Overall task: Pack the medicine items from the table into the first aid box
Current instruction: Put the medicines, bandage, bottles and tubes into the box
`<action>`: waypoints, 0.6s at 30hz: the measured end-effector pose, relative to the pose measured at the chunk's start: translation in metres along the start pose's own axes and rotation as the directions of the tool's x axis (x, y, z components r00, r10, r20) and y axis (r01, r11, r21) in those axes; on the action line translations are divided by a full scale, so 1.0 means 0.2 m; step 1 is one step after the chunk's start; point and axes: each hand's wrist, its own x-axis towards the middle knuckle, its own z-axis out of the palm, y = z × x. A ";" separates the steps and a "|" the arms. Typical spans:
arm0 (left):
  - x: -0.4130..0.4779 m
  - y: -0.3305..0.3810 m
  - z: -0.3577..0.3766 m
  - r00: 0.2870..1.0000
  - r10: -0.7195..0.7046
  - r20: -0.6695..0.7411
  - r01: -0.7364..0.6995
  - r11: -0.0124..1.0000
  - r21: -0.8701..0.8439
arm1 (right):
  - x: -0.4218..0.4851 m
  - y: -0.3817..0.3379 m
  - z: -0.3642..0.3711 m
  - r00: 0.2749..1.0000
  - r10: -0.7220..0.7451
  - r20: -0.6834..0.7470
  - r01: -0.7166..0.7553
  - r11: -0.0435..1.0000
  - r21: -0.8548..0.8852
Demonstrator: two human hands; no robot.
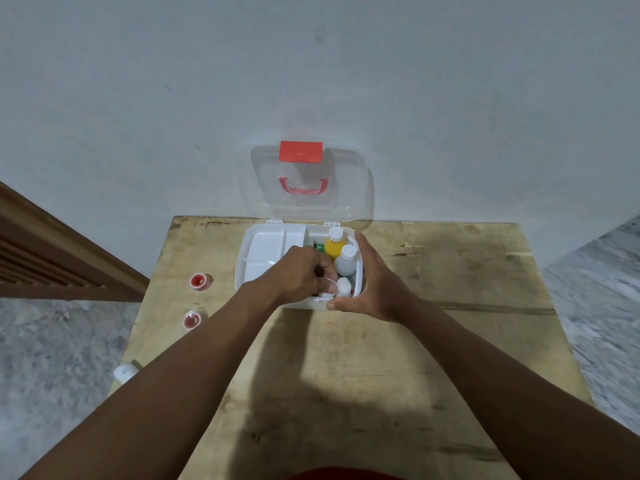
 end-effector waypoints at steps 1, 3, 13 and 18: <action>0.00 0.00 0.01 1.000 0.001 -0.004 -0.001 1.000 0.004 | 0.00 0.00 0.00 1.000 0.005 0.003 -0.005 1.000 -0.002; 0.00 0.00 0.02 1.000 -0.002 -0.013 0.002 1.000 0.005 | 0.00 0.00 0.00 1.000 0.006 0.005 -0.006 1.000 -0.002; -0.05 0.02 0.00 1.000 -0.023 0.004 0.024 0.998 -0.057 | -0.04 -0.04 -0.02 0.999 -0.037 -0.002 0.037 0.999 -0.001; -0.10 0.04 0.00 0.994 -0.056 -0.098 0.049 0.996 -0.074 | -0.02 -0.05 -0.03 1.000 -0.005 0.020 0.005 1.000 -0.002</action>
